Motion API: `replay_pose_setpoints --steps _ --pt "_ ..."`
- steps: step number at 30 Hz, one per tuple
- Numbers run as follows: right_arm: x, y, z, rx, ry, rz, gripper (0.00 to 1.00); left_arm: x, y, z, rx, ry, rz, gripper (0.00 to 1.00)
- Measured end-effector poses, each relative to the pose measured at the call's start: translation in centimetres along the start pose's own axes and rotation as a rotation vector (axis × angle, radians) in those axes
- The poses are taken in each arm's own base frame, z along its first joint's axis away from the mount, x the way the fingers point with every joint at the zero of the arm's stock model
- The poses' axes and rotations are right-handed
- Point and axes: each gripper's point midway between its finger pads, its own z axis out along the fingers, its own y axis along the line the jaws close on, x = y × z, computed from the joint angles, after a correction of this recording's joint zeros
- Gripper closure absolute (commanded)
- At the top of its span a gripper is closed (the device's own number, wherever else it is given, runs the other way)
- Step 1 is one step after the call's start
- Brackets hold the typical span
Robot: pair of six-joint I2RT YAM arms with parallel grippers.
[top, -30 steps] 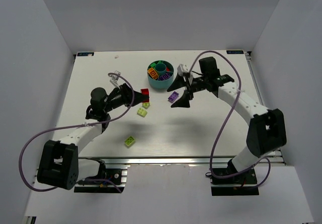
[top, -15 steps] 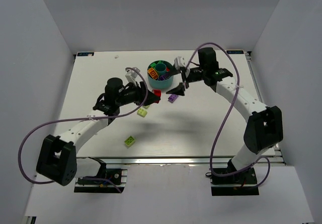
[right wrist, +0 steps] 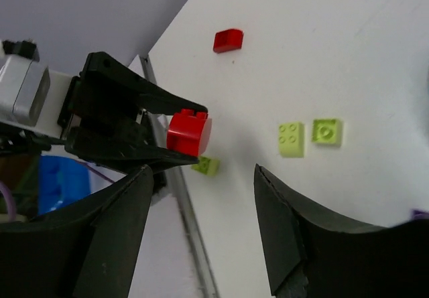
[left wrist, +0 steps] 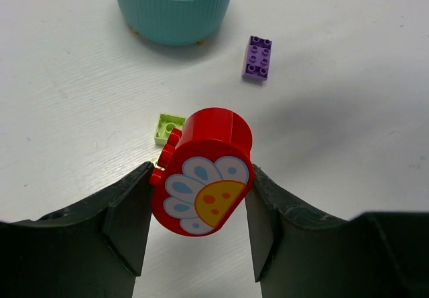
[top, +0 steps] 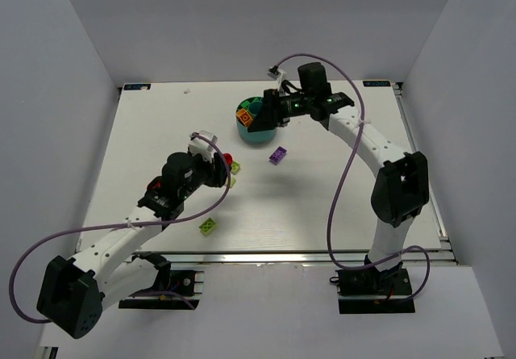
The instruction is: Sort the legos into containers by color
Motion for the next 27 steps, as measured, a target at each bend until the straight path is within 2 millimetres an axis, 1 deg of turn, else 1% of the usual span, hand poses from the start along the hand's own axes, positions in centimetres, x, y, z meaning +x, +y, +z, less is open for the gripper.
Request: replay_pose_setpoints --steps 3,5,7,12,16,19,22,27 --pt "2.0 0.1 1.6 0.024 0.058 0.136 0.31 0.2 0.4 0.1 -0.026 0.002 0.017 0.75" --pt "3.1 0.5 2.4 0.040 0.092 0.189 0.30 0.1 0.5 0.3 -0.035 -0.006 0.024 0.75" --pt "3.7 1.0 3.1 0.056 0.108 0.213 0.29 0.0 0.6 0.4 -0.041 -0.009 0.029 0.75" --pt "4.4 1.6 4.2 0.075 0.123 0.219 0.28 0.4 0.6 0.8 -0.043 0.002 0.034 0.76" --pt "4.4 0.8 4.8 0.096 0.122 0.228 0.28 0.5 0.4 0.9 -0.037 0.007 0.035 0.76" --pt "4.8 -0.1 5.5 0.114 0.132 0.238 0.28 0.4 0.1 1.0 -0.031 0.001 0.034 0.76" --pt "5.4 -0.5 6.3 0.127 0.146 0.241 0.28 0.3 -0.1 1.0 -0.026 -0.001 0.030 0.76" --pt "6.0 0.6 7.5 0.110 0.169 0.225 0.28 0.1 -0.4 1.3 -0.018 -0.002 0.025 0.76"
